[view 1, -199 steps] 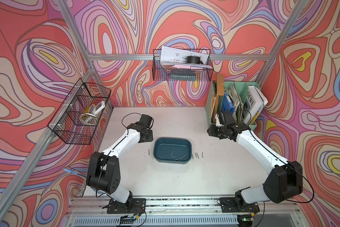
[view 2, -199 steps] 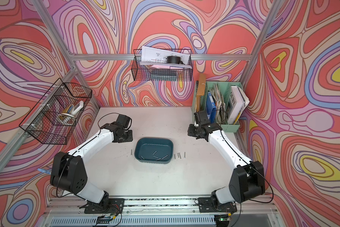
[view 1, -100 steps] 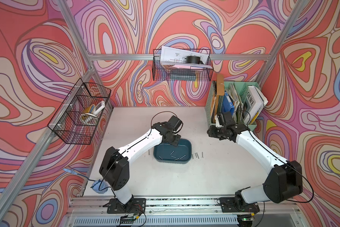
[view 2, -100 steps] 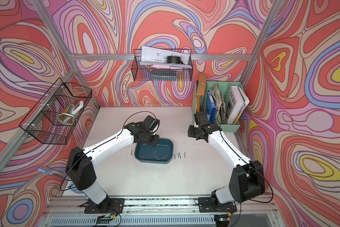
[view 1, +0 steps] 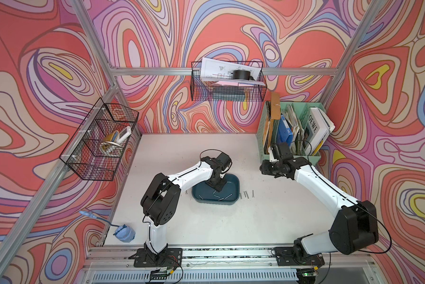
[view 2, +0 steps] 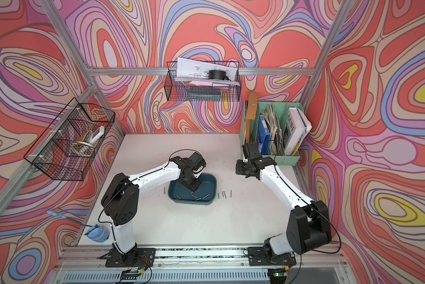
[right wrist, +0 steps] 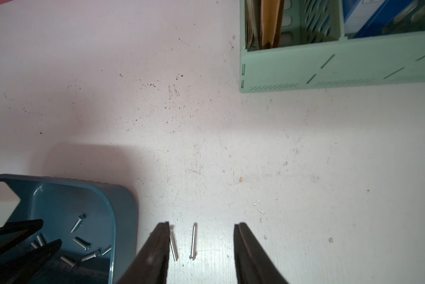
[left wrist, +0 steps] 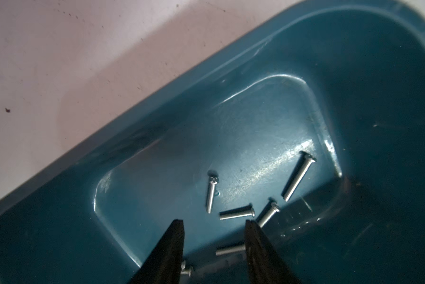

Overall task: Take out the screws from the storage box
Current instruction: Pick up the screw from the storage box.

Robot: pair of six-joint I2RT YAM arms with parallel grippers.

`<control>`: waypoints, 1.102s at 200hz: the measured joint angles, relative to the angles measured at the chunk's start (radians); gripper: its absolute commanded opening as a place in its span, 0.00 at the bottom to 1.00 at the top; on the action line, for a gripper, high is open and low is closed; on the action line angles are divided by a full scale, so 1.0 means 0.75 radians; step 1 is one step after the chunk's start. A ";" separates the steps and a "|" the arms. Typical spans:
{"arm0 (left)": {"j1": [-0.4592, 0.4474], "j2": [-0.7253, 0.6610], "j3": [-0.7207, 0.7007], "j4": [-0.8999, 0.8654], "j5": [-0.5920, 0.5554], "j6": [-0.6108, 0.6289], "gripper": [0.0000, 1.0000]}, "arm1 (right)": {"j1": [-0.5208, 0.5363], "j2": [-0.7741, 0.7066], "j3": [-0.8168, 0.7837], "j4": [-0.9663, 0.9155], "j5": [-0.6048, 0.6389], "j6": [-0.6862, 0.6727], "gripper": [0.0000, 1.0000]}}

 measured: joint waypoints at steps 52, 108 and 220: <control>0.000 0.070 -0.049 0.004 0.018 0.012 0.43 | 0.000 -0.011 -0.008 0.001 0.002 -0.010 0.44; 0.000 0.123 -0.051 0.023 0.007 0.021 0.40 | 0.000 -0.011 -0.008 0.001 0.001 -0.019 0.44; -0.001 0.134 -0.055 0.071 0.005 -0.015 0.08 | 0.000 -0.011 -0.008 -0.001 0.001 -0.031 0.44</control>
